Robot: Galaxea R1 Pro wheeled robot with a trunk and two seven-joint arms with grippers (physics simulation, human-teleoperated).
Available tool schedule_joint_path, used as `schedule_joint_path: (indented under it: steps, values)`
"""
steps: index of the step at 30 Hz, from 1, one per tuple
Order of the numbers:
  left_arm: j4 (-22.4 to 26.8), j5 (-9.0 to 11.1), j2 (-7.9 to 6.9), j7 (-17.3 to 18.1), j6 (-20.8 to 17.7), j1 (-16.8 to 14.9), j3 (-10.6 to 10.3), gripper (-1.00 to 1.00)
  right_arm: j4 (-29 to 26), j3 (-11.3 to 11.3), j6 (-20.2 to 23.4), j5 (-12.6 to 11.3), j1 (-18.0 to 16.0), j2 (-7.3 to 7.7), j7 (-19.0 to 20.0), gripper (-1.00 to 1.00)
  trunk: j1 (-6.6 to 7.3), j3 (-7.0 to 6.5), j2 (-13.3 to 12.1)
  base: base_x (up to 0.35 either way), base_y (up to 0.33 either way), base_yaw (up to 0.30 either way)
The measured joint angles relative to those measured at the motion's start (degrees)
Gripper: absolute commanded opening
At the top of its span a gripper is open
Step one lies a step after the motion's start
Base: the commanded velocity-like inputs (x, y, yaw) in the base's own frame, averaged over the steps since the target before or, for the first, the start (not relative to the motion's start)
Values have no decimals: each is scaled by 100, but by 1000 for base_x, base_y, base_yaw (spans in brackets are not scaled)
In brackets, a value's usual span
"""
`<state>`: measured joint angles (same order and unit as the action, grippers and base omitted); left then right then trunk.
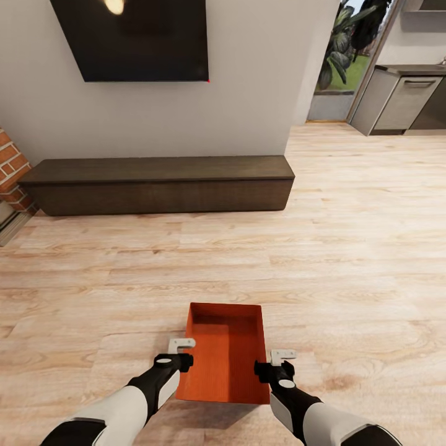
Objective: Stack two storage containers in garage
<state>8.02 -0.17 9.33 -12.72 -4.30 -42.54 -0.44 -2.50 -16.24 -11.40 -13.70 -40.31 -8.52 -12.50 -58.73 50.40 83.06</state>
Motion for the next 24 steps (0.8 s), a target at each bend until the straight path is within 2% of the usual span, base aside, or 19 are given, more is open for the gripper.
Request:
schedule_joint_path:
  steps: [8,18,24]
  values:
    - [-100,-16,-18,0,14,0,3,100,-6,2,0,-8,0,-7,1,100,0,0,0,0,0,0]
    - [-120,-41,-20,1,235,1,-2,100,-11,-4,4,4,0,-8,-1,100,0,0,0,0,0,0]
    - [-115,-46,-21,1,238,1,-2,100,-11,-5,9,10,0,-1,-6,100,-131,107,239,0,0,0]
